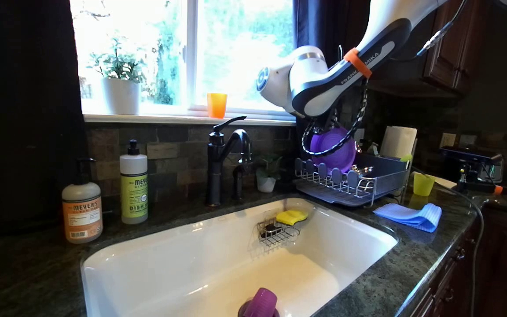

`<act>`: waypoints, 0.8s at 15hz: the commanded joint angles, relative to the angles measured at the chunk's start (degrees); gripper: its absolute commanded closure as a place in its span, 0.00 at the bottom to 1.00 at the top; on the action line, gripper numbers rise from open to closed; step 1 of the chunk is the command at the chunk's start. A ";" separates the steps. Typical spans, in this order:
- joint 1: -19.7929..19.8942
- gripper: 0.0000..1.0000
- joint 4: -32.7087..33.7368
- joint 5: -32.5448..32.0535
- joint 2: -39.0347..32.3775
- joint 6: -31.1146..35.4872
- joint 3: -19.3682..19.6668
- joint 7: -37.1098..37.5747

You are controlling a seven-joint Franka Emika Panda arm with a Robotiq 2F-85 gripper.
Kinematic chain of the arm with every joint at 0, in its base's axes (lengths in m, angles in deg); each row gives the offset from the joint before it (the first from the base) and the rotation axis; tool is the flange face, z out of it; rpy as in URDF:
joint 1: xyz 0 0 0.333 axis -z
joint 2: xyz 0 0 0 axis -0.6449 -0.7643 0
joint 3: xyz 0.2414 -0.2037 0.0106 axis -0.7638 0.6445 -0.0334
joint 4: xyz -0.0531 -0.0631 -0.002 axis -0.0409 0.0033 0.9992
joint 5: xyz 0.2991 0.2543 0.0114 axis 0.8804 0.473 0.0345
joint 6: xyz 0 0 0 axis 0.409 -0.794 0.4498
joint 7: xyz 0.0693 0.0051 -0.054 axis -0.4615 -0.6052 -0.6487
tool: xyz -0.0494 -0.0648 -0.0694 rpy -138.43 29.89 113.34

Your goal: Put the purple plate on the dishrack.

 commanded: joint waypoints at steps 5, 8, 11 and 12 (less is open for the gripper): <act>0.90 0.99 -0.67 5.23 -3.51 1.76 0.15 -1.94; 1.05 0.71 -0.16 5.48 -3.22 1.78 0.28 -1.93; 0.99 0.57 0.62 6.41 -2.34 1.50 0.49 -2.46; 0.95 0.50 0.94 6.83 -1.85 1.27 0.56 -2.60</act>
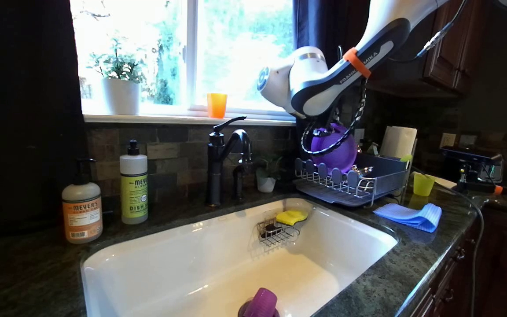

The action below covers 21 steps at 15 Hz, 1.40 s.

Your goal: Put the purple plate on the dishrack.

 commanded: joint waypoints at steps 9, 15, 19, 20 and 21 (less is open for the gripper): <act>0.30 0.00 2.47 6.55 3.55 1.79 0.77 -0.17; 0.99 0.00 2.37 11.12 9.57 6.61 0.08 -2.19; 1.39 0.00 0.24 18.02 15.13 16.45 0.49 -3.99; 1.48 0.00 -0.96 18.90 17.17 19.42 0.66 -4.17; 1.52 0.00 -2.04 19.36 19.05 22.43 0.84 -4.14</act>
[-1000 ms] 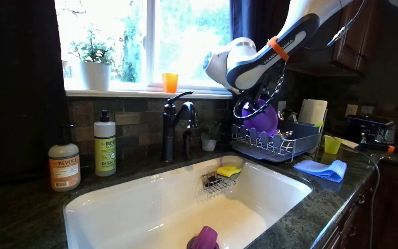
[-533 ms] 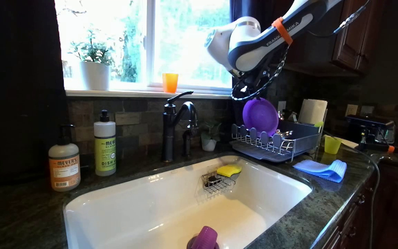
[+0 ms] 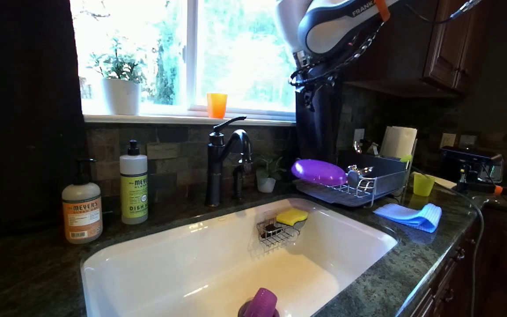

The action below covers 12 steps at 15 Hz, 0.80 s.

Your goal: Put the purple plate on the dishrack.

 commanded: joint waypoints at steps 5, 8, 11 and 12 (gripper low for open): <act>1.50 0.00 -11.71 8.67 15.30 24.37 1.64 -4.11; 1.88 0.00 -15.30 15.09 18.45 34.68 2.71 -8.87; 3.50 0.00 -13.18 16.60 16.91 35.32 1.07 -10.18; 3.68 0.00 -14.00 18.41 17.50 36.40 1.10 -11.75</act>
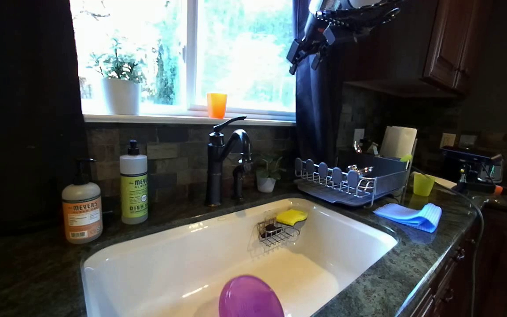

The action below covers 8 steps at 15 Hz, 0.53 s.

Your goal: Put the purple plate on the dishrack.

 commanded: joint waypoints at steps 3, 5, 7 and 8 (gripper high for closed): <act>2.04 0.00 -0.66 1.79 0.57 0.39 -1.77 -1.43; 2.04 0.00 -0.69 1.81 0.57 0.39 -1.77 -1.44; 2.04 0.00 -0.71 1.81 0.57 0.39 -1.77 -1.44; 2.04 0.00 -0.71 1.81 0.57 0.39 -1.77 -1.44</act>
